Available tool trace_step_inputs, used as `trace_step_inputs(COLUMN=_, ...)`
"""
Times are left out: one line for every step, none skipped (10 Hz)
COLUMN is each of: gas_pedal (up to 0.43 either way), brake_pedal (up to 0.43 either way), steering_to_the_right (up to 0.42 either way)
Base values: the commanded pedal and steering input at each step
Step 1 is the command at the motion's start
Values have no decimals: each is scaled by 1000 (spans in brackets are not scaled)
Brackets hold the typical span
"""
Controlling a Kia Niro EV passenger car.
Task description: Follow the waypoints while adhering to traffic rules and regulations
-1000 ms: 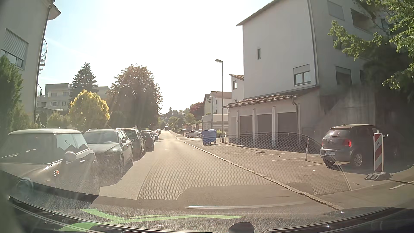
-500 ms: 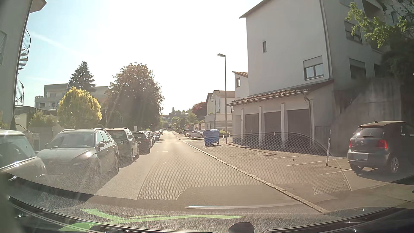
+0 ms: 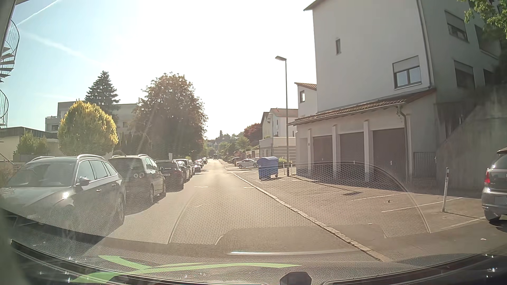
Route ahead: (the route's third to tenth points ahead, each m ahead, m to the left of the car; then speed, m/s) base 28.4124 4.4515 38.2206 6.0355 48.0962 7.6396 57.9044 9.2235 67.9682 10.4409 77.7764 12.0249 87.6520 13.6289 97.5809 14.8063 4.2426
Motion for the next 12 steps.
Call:
trace_step_inputs(gas_pedal=0, brake_pedal=0, steering_to_the_right=-76)
trace_step_inputs(gas_pedal=0, brake_pedal=0, steering_to_the_right=-76)
trace_step_inputs(gas_pedal=0, brake_pedal=0, steering_to_the_right=-76)
trace_step_inputs(gas_pedal=0, brake_pedal=0, steering_to_the_right=-76)
trace_step_inputs(gas_pedal=8, brake_pedal=0, steering_to_the_right=-74)
trace_step_inputs(gas_pedal=39, brake_pedal=0, steering_to_the_right=-68)
trace_step_inputs(gas_pedal=39, brake_pedal=0, steering_to_the_right=-61)
trace_step_inputs(gas_pedal=39, brake_pedal=0, steering_to_the_right=-57)
trace_step_inputs(gas_pedal=39, brake_pedal=0, steering_to_the_right=-57)
trace_step_inputs(gas_pedal=39, brake_pedal=0, steering_to_the_right=-57)
trace_step_inputs(gas_pedal=39, brake_pedal=0, steering_to_the_right=-56)
trace_step_inputs(gas_pedal=39, brake_pedal=0, steering_to_the_right=-54)
